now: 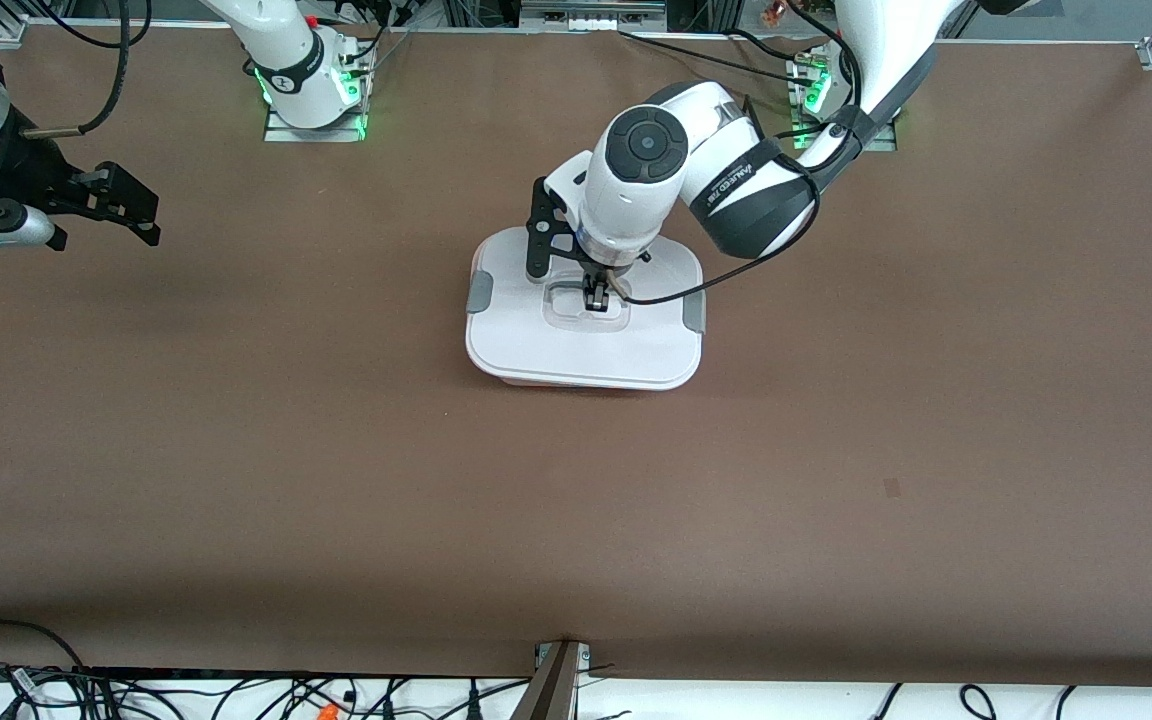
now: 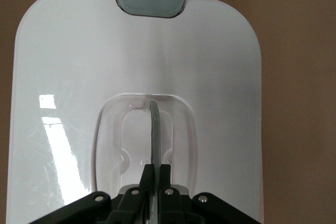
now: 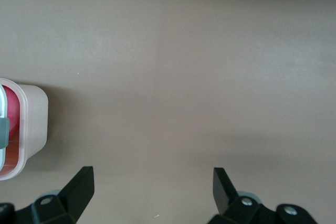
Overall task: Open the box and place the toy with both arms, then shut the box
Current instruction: 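Press the lid down onto the box with the left gripper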
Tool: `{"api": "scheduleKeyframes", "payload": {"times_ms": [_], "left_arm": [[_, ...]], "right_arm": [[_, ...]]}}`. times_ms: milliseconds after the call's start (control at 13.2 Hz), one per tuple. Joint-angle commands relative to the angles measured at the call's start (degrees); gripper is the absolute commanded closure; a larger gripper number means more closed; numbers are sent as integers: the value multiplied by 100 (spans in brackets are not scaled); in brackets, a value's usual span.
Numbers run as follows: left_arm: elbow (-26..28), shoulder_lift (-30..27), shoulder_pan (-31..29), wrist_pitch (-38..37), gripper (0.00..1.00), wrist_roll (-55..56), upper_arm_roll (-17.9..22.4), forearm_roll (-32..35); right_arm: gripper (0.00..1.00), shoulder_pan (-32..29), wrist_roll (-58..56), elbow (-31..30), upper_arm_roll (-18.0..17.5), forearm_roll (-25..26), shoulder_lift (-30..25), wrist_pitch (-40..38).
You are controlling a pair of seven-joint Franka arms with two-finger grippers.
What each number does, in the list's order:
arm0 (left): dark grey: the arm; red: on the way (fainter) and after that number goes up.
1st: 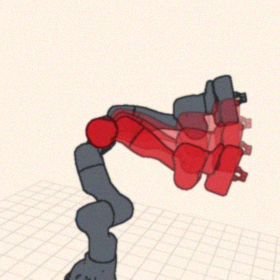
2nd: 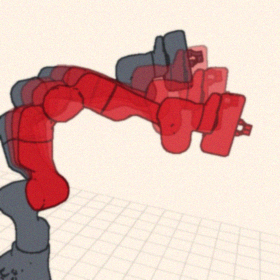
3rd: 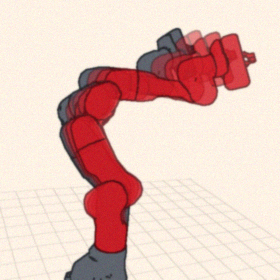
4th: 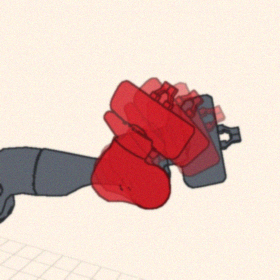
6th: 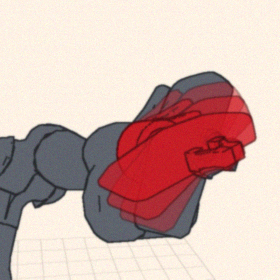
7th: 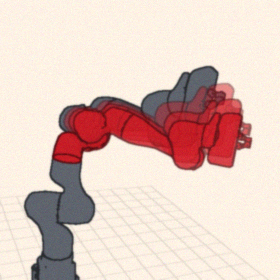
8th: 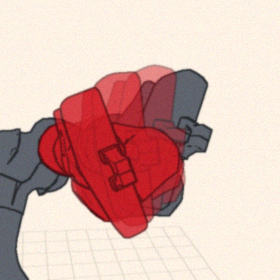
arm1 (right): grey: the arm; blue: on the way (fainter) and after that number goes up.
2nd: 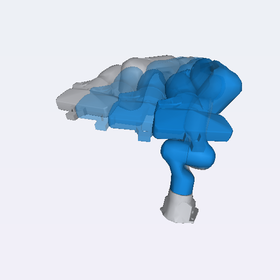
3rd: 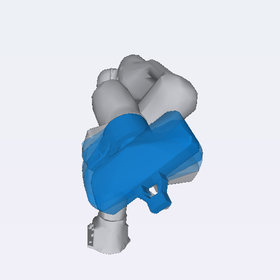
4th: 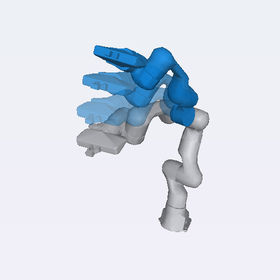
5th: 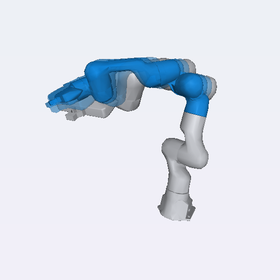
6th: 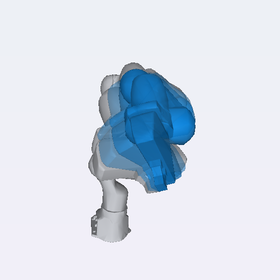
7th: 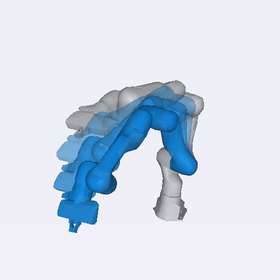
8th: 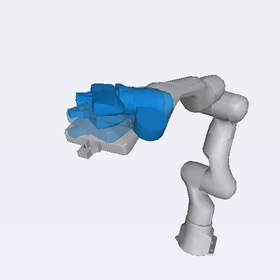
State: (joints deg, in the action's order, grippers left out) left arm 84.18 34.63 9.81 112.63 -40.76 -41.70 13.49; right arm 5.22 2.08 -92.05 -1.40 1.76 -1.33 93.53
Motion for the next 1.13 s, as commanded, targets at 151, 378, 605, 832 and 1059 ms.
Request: {"api": "scheduleKeyframes", "payload": {"times_ms": [151, 378, 605, 832, 1059], "left_arm": [[-86, 61, 73, 5, 100, 103, -5, 181], [-86, 61, 91, 5, 100, 112, -14, 163], [-86, 61, 152, -4, 100, 121, -22, 102], [2, 70, 196, -4, 100, 121, -22, 93], [55, 184, 223, -13, 100, 130, -22, 93]], "right_arm": [[0, -74, 56, 117, -10, -114, 45, -63], [0, -82, 56, 117, -10, -114, 45, -63], [0, -91, 56, 126, -10, -114, 45, -63], [0, -91, 56, 126, -10, -114, 45, -63], [0, -91, 47, 117, -10, -114, 45, -63]]}}
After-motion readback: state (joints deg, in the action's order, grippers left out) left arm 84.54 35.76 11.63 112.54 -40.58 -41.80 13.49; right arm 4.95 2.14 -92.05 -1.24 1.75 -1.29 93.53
